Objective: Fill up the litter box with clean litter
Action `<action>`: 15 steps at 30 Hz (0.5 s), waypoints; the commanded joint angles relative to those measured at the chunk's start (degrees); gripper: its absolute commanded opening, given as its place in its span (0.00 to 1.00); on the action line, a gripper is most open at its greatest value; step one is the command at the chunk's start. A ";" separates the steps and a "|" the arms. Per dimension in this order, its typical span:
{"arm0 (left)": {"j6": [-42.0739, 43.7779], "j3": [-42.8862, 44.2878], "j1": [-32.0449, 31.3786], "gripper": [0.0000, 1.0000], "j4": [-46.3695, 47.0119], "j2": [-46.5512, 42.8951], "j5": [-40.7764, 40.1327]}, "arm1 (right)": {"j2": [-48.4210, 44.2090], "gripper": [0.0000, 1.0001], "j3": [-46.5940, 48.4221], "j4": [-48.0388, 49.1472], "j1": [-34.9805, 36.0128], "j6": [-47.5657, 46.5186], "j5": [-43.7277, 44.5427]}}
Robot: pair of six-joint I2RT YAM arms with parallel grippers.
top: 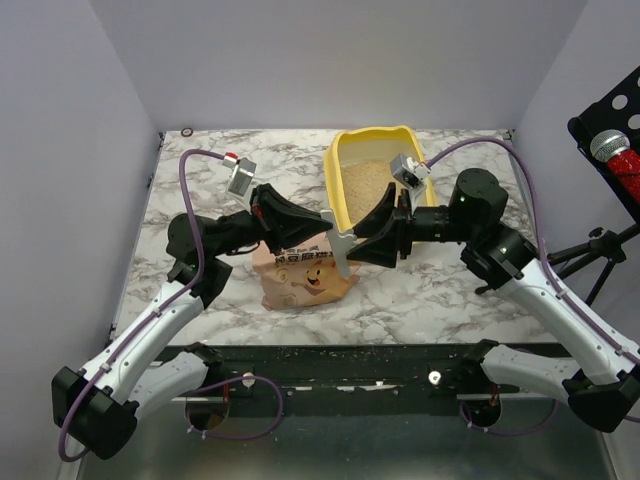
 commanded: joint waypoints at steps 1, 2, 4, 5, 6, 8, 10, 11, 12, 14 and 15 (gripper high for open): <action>-0.04 0.06 -0.13 0.00 1.98 -0.23 1.82 | 0.59 0.59 0.43 2.09 0.72 0.53 0.21; 0.14 0.06 -0.13 0.00 1.89 -0.23 1.73 | 0.59 0.58 0.43 2.01 0.81 0.35 0.38; 0.23 0.15 -0.13 0.00 1.62 -0.32 1.82 | 0.59 0.37 0.51 2.18 0.98 0.18 0.91; 0.14 0.15 -0.13 0.00 1.71 -0.32 1.99 | 0.59 0.14 0.52 2.09 1.07 0.17 1.78; 0.22 0.15 -0.13 0.00 1.62 -0.32 2.17 | 0.51 0.00 0.52 2.01 1.16 0.09 3.10; 0.66 0.15 -0.13 0.10 0.31 -0.58 2.78 | -0.19 0.00 -0.01 1.83 1.16 -0.53 4.95; 4.16 1.11 -0.13 0.48 -5.81 -1.45 2.70 | -1.25 0.00 -0.71 1.48 1.16 -0.79 7.49; 7.92 1.98 -0.13 0.61 -11.33 -2.42 1.13 | -1.77 0.00 -1.06 1.30 1.25 -1.23 8.03; 11.09 2.60 -0.13 0.68 -15.82 -3.30 -0.54 | -2.30 0.00 -1.33 1.21 1.25 -1.41 8.90; 17.24 3.48 -0.13 0.74 -23.13 -5.41 -4.14 | -2.83 0.00 -1.24 0.51 1.16 -1.41 10.66; 19.45 3.92 -0.13 0.75 -26.99 -6.72 -5.99 | -2.83 0.00 -0.98 0.08 1.16 -1.58 11.28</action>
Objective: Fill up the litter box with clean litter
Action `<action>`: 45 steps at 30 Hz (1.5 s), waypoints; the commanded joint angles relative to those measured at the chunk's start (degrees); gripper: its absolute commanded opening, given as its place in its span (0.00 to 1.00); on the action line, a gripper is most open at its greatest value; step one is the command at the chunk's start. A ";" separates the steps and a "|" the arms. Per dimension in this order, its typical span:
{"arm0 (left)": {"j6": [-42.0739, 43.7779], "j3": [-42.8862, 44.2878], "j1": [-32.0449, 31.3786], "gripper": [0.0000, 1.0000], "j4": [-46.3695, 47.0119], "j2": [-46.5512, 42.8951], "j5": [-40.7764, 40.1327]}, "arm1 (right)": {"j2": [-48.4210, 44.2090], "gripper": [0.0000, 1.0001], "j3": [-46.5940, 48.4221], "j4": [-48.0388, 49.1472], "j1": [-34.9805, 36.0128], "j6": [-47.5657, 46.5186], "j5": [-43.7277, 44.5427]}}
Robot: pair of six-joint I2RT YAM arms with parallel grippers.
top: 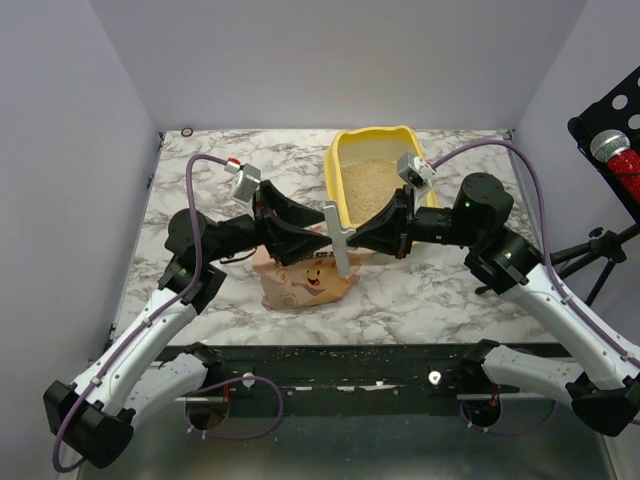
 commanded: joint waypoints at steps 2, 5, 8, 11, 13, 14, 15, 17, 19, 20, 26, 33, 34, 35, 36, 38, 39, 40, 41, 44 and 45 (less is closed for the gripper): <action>18.18 4.12 -0.08 0.76 -24.08 -6.17 -9.87 | -1.54 0.00 0.51 -1.94 0.24 -1.73 7.72; 25.13 5.62 -0.08 0.76 -34.72 -7.23 -16.29 | -1.02 0.00 2.70 -6.07 0.24 -4.45 12.99; 31.55 7.11 -0.08 0.76 -43.16 -7.14 -22.09 | -0.49 0.00 4.38 -9.33 0.24 -8.32 15.38; 36.91 7.29 -0.08 0.76 -48.62 -6.00 -26.41 | 0.39 0.00 5.26 -10.65 0.15 -11.84 17.22; 38.42 6.42 -0.08 0.75 -50.21 -4.86 -28.08 | 1.61 0.00 6.66 -11.70 0.24 -14.73 16.36; 39.12 5.72 -0.08 0.74 -50.48 -4.33 -28.44 | 2.23 0.00 7.36 -12.40 0.15 -15.79 15.83; 39.48 5.19 -0.08 0.73 -50.66 -3.89 -28.61 | 2.93 0.00 8.06 -12.93 0.24 -17.02 15.73; 40.09 4.13 -0.08 0.70 -50.75 -3.27 -29.32 | 3.73 0.00 8.60 -12.94 0.15 -20.44 16.34; 40.79 3.08 -0.08 0.65 -51.45 -3.19 -29.93 | 4.34 0.00 9.30 -12.76 0.07 -21.95 17.23; 41.15 2.55 -0.08 0.62 -51.54 -3.27 -30.11 | 4.78 0.00 9.65 -12.76 -0.02 -22.91 16.88; 43.26 -0.61 -0.52 0.56 -50.92 -3.19 -29.06 | 7.77 0.00 10.97 -13.37 -0.64 -23.71 15.73; 44.40 -0.79 -0.78 0.54 -51.01 -0.38 -29.49 | 9.35 0.00 10.80 -13.55 -0.99 -23.19 14.77; 44.40 -0.88 -0.79 0.54 -51.01 -0.02 -29.58 | 9.27 0.00 10.62 -13.55 -0.99 -23.19 14.68; 44.40 -1.14 -0.79 0.54 -51.01 0.24 -29.58 | 9.18 0.00 10.36 -13.46 -0.99 -23.19 14.85; 44.40 -1.32 -0.79 0.54 -50.84 0.50 -29.58 | 9.09 0.00 10.27 -13.55 -1.08 -23.27 14.85; 44.40 -1.59 -0.70 0.54 -50.83 1.38 -29.84 | 9.09 0.00 10.09 -13.55 -1.25 -23.62 14.94; 44.40 -1.76 -0.78 0.54 -50.75 2.08 -29.93 | 9.09 0.00 10.01 -13.55 -1.25 -23.71 14.85; 44.40 -1.85 -0.79 0.54 -50.83 2.61 -30.02 | 9.18 0.00 9.92 -13.72 -1.34 -24.06 14.59; 44.40 -2.02 -0.79 0.54 -50.83 3.40 -30.02 | 9.18 0.00 9.83 -13.99 -1.52 -24.41 14.33; 44.40 -2.64 -0.79 0.54 -50.83 4.81 -29.67 | 9.79 0.00 9.65 -14.52 -1.95 -25.20 13.80; 44.40 -2.90 -0.70 0.54 -50.66 4.99 -29.84 | 9.97 0.00 9.57 -14.69 -2.13 -25.38 13.63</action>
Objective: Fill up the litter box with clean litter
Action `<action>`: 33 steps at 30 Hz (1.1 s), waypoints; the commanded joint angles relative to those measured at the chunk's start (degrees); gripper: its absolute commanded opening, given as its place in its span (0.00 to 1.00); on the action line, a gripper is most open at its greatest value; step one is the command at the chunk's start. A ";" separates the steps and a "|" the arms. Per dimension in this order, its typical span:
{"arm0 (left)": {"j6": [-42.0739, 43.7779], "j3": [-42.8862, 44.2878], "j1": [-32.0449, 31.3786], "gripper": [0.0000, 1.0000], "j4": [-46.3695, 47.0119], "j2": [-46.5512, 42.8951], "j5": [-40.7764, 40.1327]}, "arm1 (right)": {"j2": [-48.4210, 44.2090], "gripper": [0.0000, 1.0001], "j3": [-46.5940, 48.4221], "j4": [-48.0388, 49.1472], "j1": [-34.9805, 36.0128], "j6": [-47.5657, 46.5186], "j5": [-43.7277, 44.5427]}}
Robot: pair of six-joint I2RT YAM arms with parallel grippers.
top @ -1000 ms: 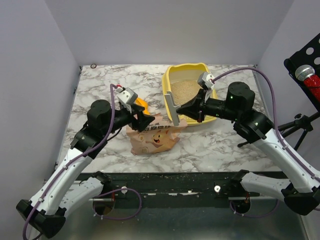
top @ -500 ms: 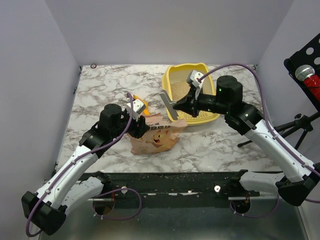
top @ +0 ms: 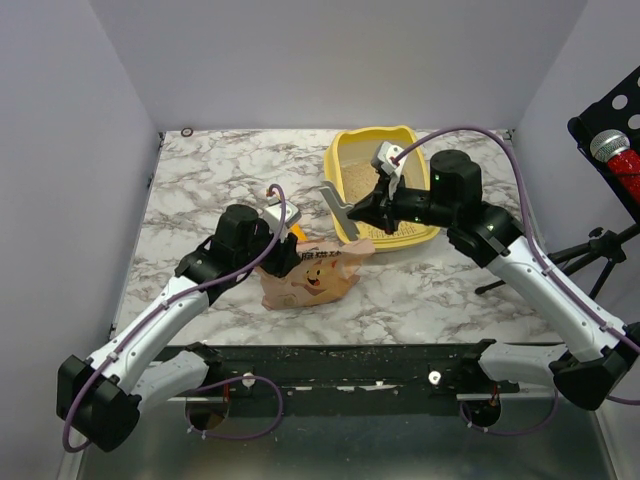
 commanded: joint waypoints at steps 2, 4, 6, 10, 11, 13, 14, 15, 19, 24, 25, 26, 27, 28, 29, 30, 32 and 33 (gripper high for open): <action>0.95 -2.03 -0.33 0.54 0.27 1.60 -1.06 | 1.01 0.00 0.06 -1.16 -1.35 -2.32 -2.03; 0.95 -2.12 -0.33 0.52 0.27 1.78 -1.24 | 1.45 0.00 -0.12 -1.34 -2.14 -2.94 -3.16; 0.95 -2.21 -0.33 0.38 0.44 2.13 -1.41 | 1.89 0.00 -0.64 -1.69 -2.93 -3.82 -4.48; 0.95 -1.51 -0.33 0.18 -0.17 4.06 -1.15 | 3.38 0.00 -1.09 -3.53 -3.81 -6.54 -7.21; 0.95 -1.33 -0.33 0.14 -0.26 4.50 -0.97 | 3.99 0.00 -0.91 -4.06 -3.81 -7.24 -8.08; 0.95 -1.07 -0.33 0.07 -0.61 5.12 -0.54 | 4.96 0.00 -0.82 -5.03 -3.90 -9.26 -10.28; 0.95 -0.98 -0.33 0.03 -0.70 5.38 -0.71 | 5.40 0.00 -0.91 -5.03 -3.90 -10.40 -11.42; 0.95 -0.80 -0.33 0.00 -0.87 5.56 -1.14 | 6.02 0.00 -1.00 -5.03 -3.81 -11.54 -12.65; 0.95 -0.71 -0.33 0.00 -0.88 5.56 -0.97 | 8.21 0.00 -1.26 -5.38 -3.90 -15.94 -18.54; 0.95 -0.80 -0.24 0.00 -1.05 5.03 -1.76 | 9.27 0.00 -3.90 -2.66 -3.90 -20.25 -23.21; 0.95 -0.80 -0.24 0.00 -1.14 4.94 -1.68 | 9.53 0.00 -4.16 -2.05 -3.90 -20.17 -23.30; 0.95 -0.80 -0.24 0.00 -1.23 4.86 -1.68 | 9.89 0.00 -3.99 -1.87 -3.90 -20.17 -23.21; 0.86 -0.89 -0.24 0.00 -1.23 4.68 -1.85 | 10.32 0.00 -3.81 -1.78 -3.90 -20.17 -23.38; 0.86 -0.98 -0.24 0.00 -1.05 4.51 -1.76 | 10.42 0.00 -3.72 -1.52 -3.90 -20.26 -23.30; 0.86 -0.98 -0.24 0.00 -1.05 4.24 -1.68 | 10.76 0.00 -3.72 -1.17 -3.90 -20.26 -23.30; 0.77 -0.98 -0.24 0.00 -1.05 4.15 -1.68 | 10.94 0.00 -3.64 -0.90 -3.90 -20.34 -23.30; 0.77 -1.06 -0.24 0.00 -1.05 4.06 -1.68 | 11.29 0.00 -3.46 -0.38 -3.90 -20.52 -23.21; 0.77 -1.06 -0.24 0.00 -1.22 3.98 -1.68 | 11.38 0.00 -3.55 0.06 -3.90 -20.52 -22.60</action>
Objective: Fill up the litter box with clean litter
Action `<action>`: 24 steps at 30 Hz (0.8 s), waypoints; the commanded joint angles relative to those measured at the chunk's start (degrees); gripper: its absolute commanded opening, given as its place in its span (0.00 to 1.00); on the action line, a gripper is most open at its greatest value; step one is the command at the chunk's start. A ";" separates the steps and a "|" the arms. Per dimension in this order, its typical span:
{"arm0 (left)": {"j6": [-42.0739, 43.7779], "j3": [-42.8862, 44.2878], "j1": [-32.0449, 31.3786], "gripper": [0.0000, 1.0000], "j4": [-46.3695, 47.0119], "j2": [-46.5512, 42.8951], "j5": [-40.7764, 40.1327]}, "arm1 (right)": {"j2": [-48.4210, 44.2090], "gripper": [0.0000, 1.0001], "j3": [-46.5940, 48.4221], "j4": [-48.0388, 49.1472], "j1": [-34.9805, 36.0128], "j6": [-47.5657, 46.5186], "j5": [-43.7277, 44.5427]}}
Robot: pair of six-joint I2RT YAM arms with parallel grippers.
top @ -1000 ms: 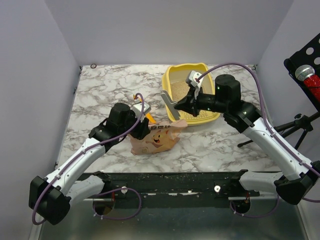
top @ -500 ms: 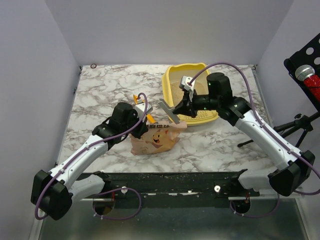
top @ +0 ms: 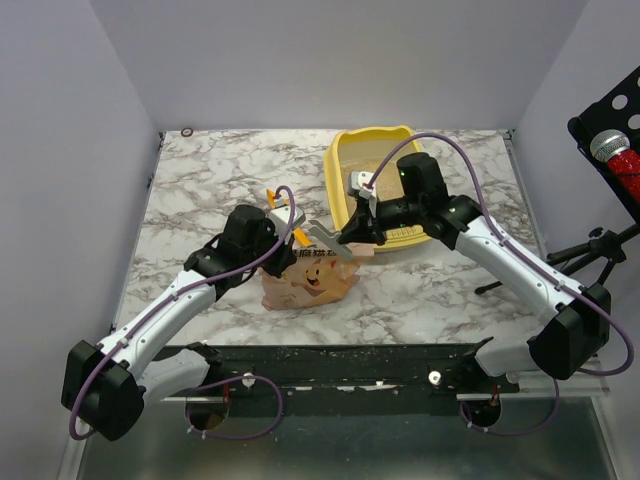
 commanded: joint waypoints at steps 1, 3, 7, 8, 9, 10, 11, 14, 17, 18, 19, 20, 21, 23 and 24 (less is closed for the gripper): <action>0.18 0.31 -0.09 0.00 -1.73 -0.72 -1.26 | 0.74 0.00 0.23 3.15 -0.14 -1.90 -1.07; 0.10 0.22 -0.09 0.00 -1.73 -1.07 -1.26 | 0.91 0.00 0.50 3.06 -0.14 -1.99 0.16; -0.08 0.22 -0.09 0.00 -1.73 -1.08 -1.09 | 1.35 0.00 0.76 2.71 -0.05 -2.42 1.04; -0.08 0.31 -0.09 0.00 -1.82 -1.08 -1.17 | 1.53 0.00 0.76 2.36 -0.05 -2.77 1.48; -0.17 0.31 -0.09 0.00 -1.73 -1.16 -1.17 | 1.79 0.00 0.68 2.27 -0.05 -2.95 2.36; -0.17 0.23 -0.09 0.00 -1.82 -1.25 -1.17 | 1.71 0.00 0.50 2.27 -0.05 -3.13 3.06; -0.26 0.22 -0.09 0.00 -1.64 -1.25 -1.09 | 2.05 0.00 0.41 2.27 -0.05 -3.22 4.20; -0.34 0.14 -0.09 0.00 -1.64 -1.25 -0.82 | 2.41 0.00 0.67 1.74 -0.05 -3.74 5.35; -0.34 0.31 -0.09 0.00 -1.64 -1.08 -0.38 | 1.80 0.00 0.76 1.65 -0.05 -3.66 5.97; -0.34 0.31 -0.09 0.00 -1.73 -0.99 -0.38 | 1.18 0.00 0.76 1.65 -0.05 -3.57 5.62; -0.43 0.31 -0.09 0.00 -1.73 -0.90 -0.38 | 0.48 0.00 0.76 1.83 0.04 -3.57 5.18; -0.43 0.40 -0.09 0.00 -1.73 -0.81 -0.38 | -0.05 0.00 0.68 1.92 0.04 -3.48 5.09; -0.43 0.40 -0.09 0.00 -1.73 -0.64 -0.38 | -0.66 0.00 0.76 1.83 0.04 -3.31 5.26; -0.43 0.58 -0.09 0.00 -1.90 -0.46 -0.38 | -1.80 0.00 0.76 1.39 0.13 -3.48 5.35; -0.52 0.58 -0.09 0.00 -1.90 -0.37 -0.38 | -2.33 0.00 0.76 1.30 0.21 -3.57 5.44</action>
